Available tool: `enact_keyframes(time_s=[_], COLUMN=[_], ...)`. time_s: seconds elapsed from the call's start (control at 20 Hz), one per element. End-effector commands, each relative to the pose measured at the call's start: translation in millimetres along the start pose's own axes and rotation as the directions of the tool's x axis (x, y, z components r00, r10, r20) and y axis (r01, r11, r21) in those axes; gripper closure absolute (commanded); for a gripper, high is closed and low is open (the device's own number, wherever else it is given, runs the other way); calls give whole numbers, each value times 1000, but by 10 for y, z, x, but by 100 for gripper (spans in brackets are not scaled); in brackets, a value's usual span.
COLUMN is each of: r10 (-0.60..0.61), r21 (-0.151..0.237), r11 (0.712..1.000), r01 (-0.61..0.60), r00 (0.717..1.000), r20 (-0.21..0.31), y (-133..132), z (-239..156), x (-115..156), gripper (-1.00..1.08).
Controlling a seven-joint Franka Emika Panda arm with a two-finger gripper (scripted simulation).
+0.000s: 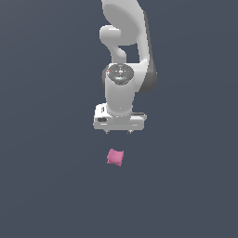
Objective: Pick up the object and move it to a goal position.
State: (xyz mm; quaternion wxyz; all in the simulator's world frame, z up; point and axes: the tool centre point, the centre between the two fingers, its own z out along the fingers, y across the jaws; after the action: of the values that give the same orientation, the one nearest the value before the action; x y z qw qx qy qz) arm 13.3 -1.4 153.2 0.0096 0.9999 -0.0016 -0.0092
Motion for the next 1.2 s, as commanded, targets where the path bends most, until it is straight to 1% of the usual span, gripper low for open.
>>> enact_keyframes(time_s=[0.0, 0.35, 0.6, 0.9, 1.15], r10=[28, 139, 200, 238, 239], r21=[3, 14, 19, 23, 23], r11=[1000, 990, 980, 971, 971], r01=[-28, -139, -200, -237, -239], r00=[1000, 990, 980, 971, 971], r20=[-1, -8, -11, -13, -12], y=[15, 73, 107, 128, 130], z=[64, 335, 505, 616, 629], x=[86, 410, 576, 673, 674], gripper=[-92, -92, -92, -92, -92])
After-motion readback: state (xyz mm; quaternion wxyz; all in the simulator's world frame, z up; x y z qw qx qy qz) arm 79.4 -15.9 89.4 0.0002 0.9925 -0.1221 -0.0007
